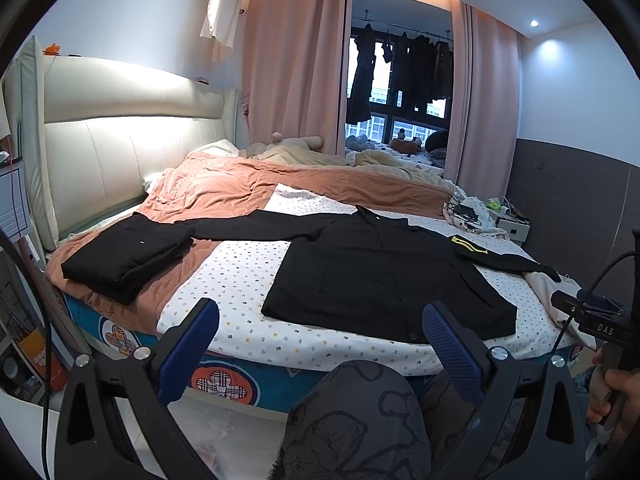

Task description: Fold large clothes

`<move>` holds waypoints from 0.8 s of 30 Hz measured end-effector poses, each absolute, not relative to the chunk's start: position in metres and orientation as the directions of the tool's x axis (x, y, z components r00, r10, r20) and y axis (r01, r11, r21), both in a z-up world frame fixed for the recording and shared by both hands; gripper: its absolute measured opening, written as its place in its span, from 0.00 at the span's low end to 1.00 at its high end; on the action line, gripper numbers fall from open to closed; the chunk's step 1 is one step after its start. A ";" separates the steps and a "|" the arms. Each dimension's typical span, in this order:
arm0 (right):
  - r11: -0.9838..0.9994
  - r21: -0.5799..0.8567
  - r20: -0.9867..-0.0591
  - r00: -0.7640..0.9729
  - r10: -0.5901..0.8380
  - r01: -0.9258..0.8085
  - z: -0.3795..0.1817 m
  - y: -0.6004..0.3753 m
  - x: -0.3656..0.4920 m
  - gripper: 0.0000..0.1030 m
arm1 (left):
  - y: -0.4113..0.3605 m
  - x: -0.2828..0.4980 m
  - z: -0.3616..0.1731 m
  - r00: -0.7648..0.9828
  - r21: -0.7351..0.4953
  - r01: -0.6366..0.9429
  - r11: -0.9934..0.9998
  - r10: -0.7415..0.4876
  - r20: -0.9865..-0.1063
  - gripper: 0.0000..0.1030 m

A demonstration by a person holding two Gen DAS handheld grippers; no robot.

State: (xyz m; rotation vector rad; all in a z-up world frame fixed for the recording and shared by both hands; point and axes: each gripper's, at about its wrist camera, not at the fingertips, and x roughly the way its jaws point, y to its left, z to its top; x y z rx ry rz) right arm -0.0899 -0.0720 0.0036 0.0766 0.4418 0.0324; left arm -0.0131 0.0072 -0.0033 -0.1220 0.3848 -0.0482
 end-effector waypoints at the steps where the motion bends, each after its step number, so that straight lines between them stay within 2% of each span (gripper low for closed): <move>1: 0.997 0.080 -0.425 0.904 0.047 -0.015 0.003 -0.072 -0.090 0.98 | 0.008 -0.014 -0.003 0.926 -0.129 0.022 0.991 -0.069 -0.371 1.00; 24: 0.998 0.062 -0.423 0.906 0.022 0.005 0.003 -0.071 -0.092 0.98 | 0.008 -0.015 -0.001 0.927 -0.120 0.019 0.993 -0.063 -0.371 1.00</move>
